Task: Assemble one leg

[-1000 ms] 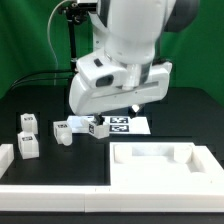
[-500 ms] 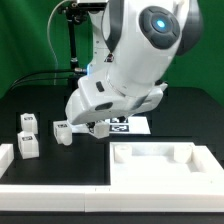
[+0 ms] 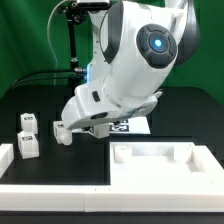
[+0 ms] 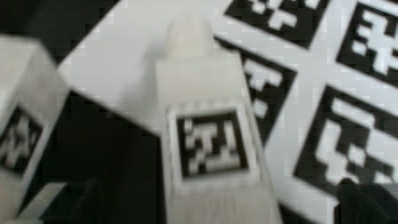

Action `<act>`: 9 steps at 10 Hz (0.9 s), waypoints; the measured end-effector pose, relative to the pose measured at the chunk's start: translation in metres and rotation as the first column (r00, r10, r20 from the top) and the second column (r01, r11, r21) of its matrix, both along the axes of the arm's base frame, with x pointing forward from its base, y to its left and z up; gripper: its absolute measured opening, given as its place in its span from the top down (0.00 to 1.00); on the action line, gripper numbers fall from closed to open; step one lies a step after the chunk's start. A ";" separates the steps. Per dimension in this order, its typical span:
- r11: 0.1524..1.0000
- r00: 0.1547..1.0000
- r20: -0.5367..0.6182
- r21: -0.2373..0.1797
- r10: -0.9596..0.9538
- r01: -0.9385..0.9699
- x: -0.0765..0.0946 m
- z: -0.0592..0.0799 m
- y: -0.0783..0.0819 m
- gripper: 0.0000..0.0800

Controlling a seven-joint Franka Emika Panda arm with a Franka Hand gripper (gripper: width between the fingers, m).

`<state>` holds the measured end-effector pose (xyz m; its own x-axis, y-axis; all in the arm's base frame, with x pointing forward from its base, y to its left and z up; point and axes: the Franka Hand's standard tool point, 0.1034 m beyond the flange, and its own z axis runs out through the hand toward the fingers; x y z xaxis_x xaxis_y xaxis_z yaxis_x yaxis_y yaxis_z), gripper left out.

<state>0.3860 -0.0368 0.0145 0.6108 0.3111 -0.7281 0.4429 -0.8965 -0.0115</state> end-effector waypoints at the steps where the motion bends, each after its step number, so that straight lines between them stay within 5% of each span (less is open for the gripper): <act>1: 1.000 1.000 -0.005 -0.018 0.014 -0.014 -0.004 -0.001 0.002 0.19; 6: 1.000 1.000 -0.007 -0.011 0.014 -0.014 -0.003 -0.002 0.003 0.19; 9: 0.998 0.999 -0.032 -0.061 0.019 -0.021 -0.003 -0.004 0.007 0.19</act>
Offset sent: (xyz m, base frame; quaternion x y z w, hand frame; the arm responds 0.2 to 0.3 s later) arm 0.0000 0.0000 0.0000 0.0000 0.0000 0.0000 1.0000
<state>0.3827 -0.0296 0.0108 0.5817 0.2776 -0.7646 0.4612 -0.8868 0.0289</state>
